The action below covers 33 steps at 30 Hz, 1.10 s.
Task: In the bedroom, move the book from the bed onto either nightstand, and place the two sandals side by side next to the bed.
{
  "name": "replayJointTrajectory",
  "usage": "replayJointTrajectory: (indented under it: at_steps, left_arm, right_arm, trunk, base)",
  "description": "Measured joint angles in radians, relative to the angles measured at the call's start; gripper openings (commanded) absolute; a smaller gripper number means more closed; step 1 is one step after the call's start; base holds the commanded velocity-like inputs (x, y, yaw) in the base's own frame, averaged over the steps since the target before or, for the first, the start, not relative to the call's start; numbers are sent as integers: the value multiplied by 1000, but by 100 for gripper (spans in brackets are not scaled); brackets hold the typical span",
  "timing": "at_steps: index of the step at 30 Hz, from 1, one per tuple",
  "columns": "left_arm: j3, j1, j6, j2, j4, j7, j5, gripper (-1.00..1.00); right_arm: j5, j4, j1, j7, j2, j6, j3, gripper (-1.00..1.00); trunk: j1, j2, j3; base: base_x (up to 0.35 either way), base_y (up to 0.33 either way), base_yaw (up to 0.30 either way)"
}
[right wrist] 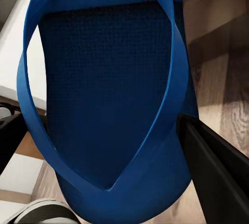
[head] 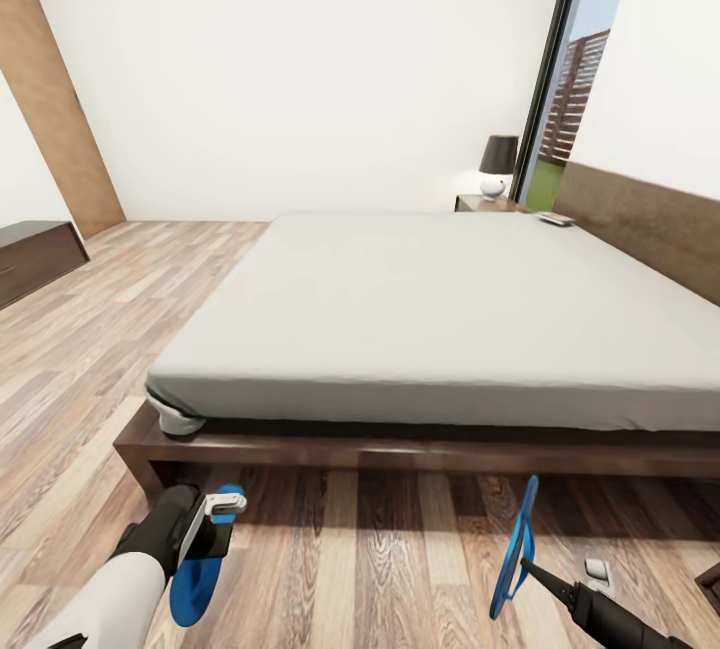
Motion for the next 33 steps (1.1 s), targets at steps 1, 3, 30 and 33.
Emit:
replayJointTrajectory:
  at_steps: [1, 3, 30, 33]
  left_arm:
    - [0, 0, 0, -2, 0, 0, 1, -100]
    - [-1, 0, 0, -6, 0, 0, 0, -100]
    - [0, 0, -1, -8, 0, 0, 0, -100]
    - [0, 0, -1, -8, 0, 0, 0, -100]
  right_arm:
    - [0, 1, 0, 0, 0, 0, 0, -100]
    - [0, 0, 0, 0, 0, 0, 0, -100]
    - [-2, 9, 0, -2, 0, -3, 1, -100]
    - [-2, 8, 0, -2, -1, -4, 1, -100]
  trunk:
    - [4, -7, -3]
    - [12, -21, -9]
    - [75, -129, -103]
    - [76, -130, -114]
  base:
    - [0, 0, 0]
    - [0, 0, 0]
    - [0, 0, 0]
    - [0, 0, 0]
